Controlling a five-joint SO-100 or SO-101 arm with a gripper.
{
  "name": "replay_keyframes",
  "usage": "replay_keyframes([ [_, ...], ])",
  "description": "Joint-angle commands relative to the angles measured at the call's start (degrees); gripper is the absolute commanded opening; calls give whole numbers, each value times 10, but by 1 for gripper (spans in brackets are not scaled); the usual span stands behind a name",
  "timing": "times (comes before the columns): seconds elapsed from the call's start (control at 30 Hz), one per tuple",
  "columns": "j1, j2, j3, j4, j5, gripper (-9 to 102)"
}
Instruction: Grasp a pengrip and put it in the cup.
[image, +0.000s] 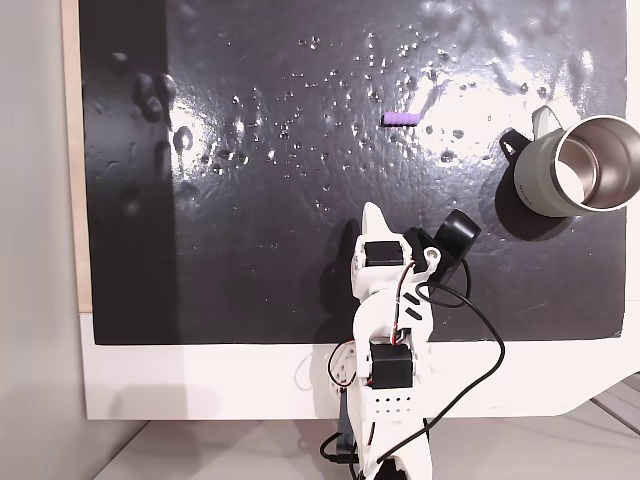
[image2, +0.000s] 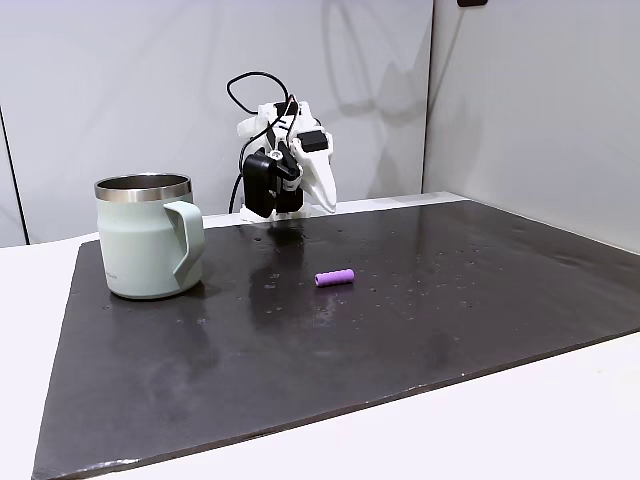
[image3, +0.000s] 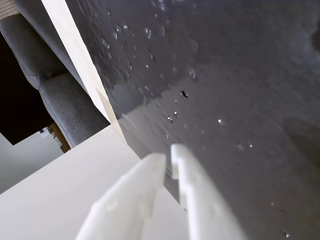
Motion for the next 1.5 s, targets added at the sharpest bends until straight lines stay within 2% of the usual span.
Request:
replay_keyframes([
  [0.0,-10,6,11,-19,0,0],
  [0.23,-25,-16,-78,-3,-24,0],
  [0.47,-38,-271,-346,33,-26,2],
  [0.67,-33,-429,-543,126,-45,13],
  [0.97,12,-668,-757,211,-60,26],
  [1.2,47,-854,-914,272,-72,31],
  [1.47,63,-1022,-1019,279,-88,31],
])
